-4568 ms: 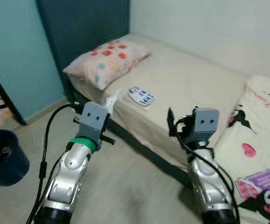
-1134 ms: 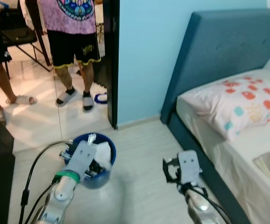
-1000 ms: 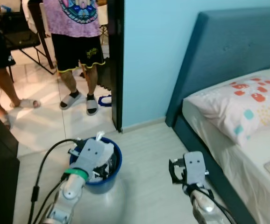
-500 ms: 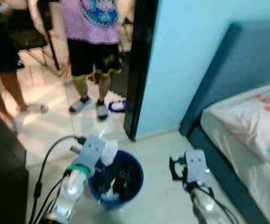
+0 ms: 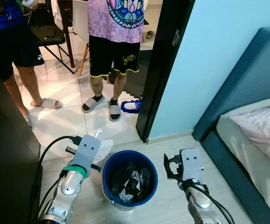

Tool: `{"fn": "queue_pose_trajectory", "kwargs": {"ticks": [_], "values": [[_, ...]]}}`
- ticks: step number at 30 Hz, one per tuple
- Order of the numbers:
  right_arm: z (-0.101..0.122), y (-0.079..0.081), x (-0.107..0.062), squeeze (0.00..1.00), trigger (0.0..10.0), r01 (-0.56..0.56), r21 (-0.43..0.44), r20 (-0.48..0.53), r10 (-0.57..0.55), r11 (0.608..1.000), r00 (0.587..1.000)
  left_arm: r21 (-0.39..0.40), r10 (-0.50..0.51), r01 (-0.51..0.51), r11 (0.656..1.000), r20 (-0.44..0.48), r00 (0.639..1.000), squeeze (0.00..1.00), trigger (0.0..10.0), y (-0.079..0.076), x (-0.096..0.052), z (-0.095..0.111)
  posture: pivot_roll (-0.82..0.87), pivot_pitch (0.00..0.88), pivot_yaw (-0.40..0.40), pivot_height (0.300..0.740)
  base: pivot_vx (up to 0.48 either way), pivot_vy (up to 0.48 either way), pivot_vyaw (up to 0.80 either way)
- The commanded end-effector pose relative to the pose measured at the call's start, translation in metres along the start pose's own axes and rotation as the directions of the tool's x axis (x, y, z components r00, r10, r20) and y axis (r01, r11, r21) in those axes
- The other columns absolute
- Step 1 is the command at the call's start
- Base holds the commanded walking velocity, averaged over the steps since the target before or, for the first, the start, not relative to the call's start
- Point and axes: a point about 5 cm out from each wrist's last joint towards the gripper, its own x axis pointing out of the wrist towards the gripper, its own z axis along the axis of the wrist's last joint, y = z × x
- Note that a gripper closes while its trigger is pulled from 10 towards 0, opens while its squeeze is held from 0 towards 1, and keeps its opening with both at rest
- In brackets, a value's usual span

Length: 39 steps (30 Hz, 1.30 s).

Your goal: Clean up the room

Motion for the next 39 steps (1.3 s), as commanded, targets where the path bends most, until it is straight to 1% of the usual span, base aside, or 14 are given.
{"fn": "queue_pose_trajectory", "kwargs": {"ticks": [1, 7, 8, 9, 11, 12, 15, 20, 23, 26, 29, 32, 34, 39], "values": [[-0.006, -0.004, -0.004, 0.0, 10.0, 0.01, -0.009, -0.018, -0.01, 1.0, 1.0, -0.006, -0.023, 0.023, 1.0, -0.024, 0.999, 0.0, 10.0, -0.006, -0.003, -0.006, -0.06, 0.056, 0.028, 0.74, 0.0, 0.0, 0.0], [0.005, -0.006, 0.0, 0.0, 10.0, 0.014, -0.015, 0.027, -0.013, 1.0, 1.0, 0.004, -0.152, 0.152, 0.988, 0.06, 0.987, 0.0, 10.0, -0.023, -0.002, 0.012, -0.07, 0.083, 0.042, 0.74, 0.0, 0.0, 0.0], [0.01, -0.007, 0.0, 0.0, 10.0, 0.005, -0.018, 0.053, -0.005, 1.0, 0.999, 0.027, -0.219, 0.218, 0.976, 0.112, 0.969, 0.0, 10.0, -0.033, 0.0, 0.024, -0.09, 0.098, 0.054, 0.74, 0.0, 0.0, 0.0], [0.01, -0.007, 0.0, 0.0, 10.0, 0.005, -0.018, 0.053, -0.005, 1.0, 0.999, 0.027, -0.219, 0.218, 0.976, 0.112, 0.969, 0.0, 10.0, -0.033, 0.0, 0.024, -0.09, 0.098, 0.054, 0.74, 0.0, 0.0, 0.0], [0.021, -0.008, -0.001, 0.0, 10.0, -0.046, -0.029, 0.095, 0.048, 0.999, 0.994, 0.046, -0.327, 0.325, 0.945, 0.216, 0.92, 0.0, 10.0, -0.051, 0.008, 0.054, -0.12, 0.127, 0.077, 0.74, 0.0, 0.0, 0.0], [0.021, -0.008, -0.001, 0.0, 10.0, -0.046, -0.029, 0.095, 0.048, 0.999, 0.994, 0.046, -0.327, 0.325, 0.945, 0.216, 0.92, 0.0, 10.0, -0.051, 0.008, 0.054, -0.12, 0.127, 0.077, 0.74, 0.0, 0.0, 0.0], [0.03, -0.005, 0.0, 0.0, 10.0, -0.076, -0.059, 0.12, 0.083, 0.995, 0.989, 0.021, -0.375, 0.388, 0.922, 0.302, 0.876, 0.0, 10.0, -0.064, 0.018, 0.088, -0.14, 0.165, 0.088, 0.74, 0.0, 0.0, 0.0], [0.026, 0.002, 0.006, 0.0, 10.0, -0.062, -0.076, 0.088, 0.069, 0.995, 0.994, -0.012, -0.365, 0.39, 0.921, 0.328, 0.871, 0.0, 10.0, -0.064, 0.018, 0.1, -0.13, 0.219, 0.085, 0.74, 0.0, 0.0, 0.0], [0.02, 0.01, 0.007, 0.0, 10.0, -0.077, -0.075, 0.06, 0.082, 0.994, 0.995, -0.056, -0.329, 0.368, 0.928, 0.339, 0.882, 0.0, 10.0, -0.054, 0.015, 0.105, -0.11, 0.261, 0.079, 0.74, 0.0, 0.0, 0.0], [0.016, 0.023, 0.008, 0.0, 10.0, -0.139, -0.078, 0.027, 0.141, 0.987, 0.99, -0.118, -0.245, 0.3, 0.947, 0.34, 0.908, 0.0, 10.0, -0.025, 0.012, 0.113, -0.07, 0.335, 0.064, 0.74, 0.0, 0.0, 0.0], [0.017, 0.03, 0.008, 0.0, 10.0, -0.19, -0.091, 0.012, 0.192, 0.978, 0.981, -0.12, -0.214, 0.269, 0.956, 0.347, 0.913, 0.0, 10.0, 0.002, 0.01, 0.122, -0.03, 0.406, 0.051, 0.74, 0.0, 0.0, 0.0], [0.018, 0.031, 0.009, 0.0, 10.0, -0.203, -0.094, 0.009, 0.204, 0.975, 0.979, -0.117, -0.214, 0.269, 0.956, 0.349, 0.912, 0.0, 10.0, 0.009, 0.009, 0.125, -0.02, 0.414, 0.05, 0.74, 0.0, 0.0, 0.0], [0.017, 0.037, 0.01, 0.0, 10.0, -0.23, -0.097, -0.005, 0.231, 0.968, 0.973, -0.159, -0.221, 0.287, 0.945, 0.337, 0.915, 0.0, 10.0, 0.025, 0.005, 0.131, 0.01, 0.464, 0.044, 0.74, 0.0, 0.0, 0.0], [0.014, 0.043, 0.01, 0.0, 10.0, -0.247, -0.096, -0.02, 0.246, 0.964, 0.969, -0.196, -0.179, 0.254, 0.947, 0.335, 0.925, 0.0, 10.0, 0.034, 0.004, 0.137, 0.02, 0.482, 0.04, 0.74, 0.0, 0.0, 0.0]]}}
